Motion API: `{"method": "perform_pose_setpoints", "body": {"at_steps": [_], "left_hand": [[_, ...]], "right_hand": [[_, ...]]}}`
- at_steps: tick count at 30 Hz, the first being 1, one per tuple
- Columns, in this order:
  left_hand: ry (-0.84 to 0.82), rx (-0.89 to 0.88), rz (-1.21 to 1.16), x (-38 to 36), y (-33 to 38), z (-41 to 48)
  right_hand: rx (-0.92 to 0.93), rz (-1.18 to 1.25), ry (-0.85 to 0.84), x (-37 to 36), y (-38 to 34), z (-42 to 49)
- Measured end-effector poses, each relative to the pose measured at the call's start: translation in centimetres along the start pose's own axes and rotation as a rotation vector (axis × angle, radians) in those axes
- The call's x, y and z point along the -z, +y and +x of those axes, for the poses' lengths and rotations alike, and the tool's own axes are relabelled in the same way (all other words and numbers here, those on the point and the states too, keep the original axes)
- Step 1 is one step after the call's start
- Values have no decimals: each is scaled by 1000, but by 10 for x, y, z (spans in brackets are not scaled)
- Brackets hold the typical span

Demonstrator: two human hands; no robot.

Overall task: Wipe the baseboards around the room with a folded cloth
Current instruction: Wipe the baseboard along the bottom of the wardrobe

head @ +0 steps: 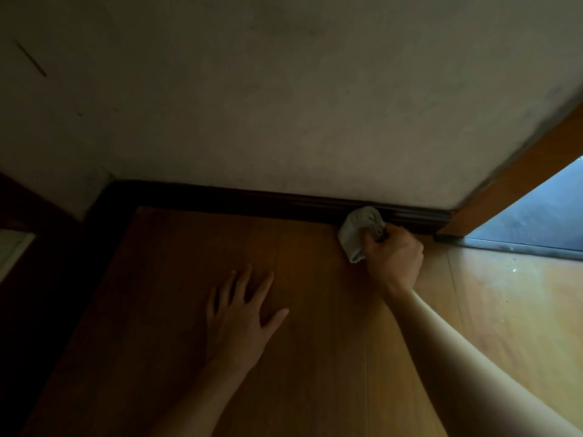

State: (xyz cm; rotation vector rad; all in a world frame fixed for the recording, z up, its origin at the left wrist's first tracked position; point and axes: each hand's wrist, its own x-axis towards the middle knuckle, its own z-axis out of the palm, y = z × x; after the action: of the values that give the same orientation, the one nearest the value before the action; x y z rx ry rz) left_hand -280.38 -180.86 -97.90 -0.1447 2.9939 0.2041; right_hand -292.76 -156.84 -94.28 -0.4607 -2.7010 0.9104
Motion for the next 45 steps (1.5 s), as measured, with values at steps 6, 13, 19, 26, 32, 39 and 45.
{"method": "perform_pose_setpoints", "body": {"at_steps": [6, 13, 19, 26, 32, 39, 45], "left_hand": [[3, 0, 4, -5, -1, -1], [12, 1, -26, -5, 1, -1], [5, 24, -69, -3, 2, -1], [-16, 26, -62, -3, 0, 0], [8, 18, -51, -7, 0, 0], [-5, 23, -31, -8, 1, -1], [-42, 54, -35, -1, 9, 0]], "right_hand": [[69, -15, -84, -19, -29, -6], [85, -4, -48, -33, -41, -14], [120, -25, -80, -51, -67, -21], [116, 46, -123, -72, -98, -37], [30, 122, -89, -63, -76, -31], [52, 252, -158, -29, -28, -7], [116, 231, -131, -11, -12, 3]]}}
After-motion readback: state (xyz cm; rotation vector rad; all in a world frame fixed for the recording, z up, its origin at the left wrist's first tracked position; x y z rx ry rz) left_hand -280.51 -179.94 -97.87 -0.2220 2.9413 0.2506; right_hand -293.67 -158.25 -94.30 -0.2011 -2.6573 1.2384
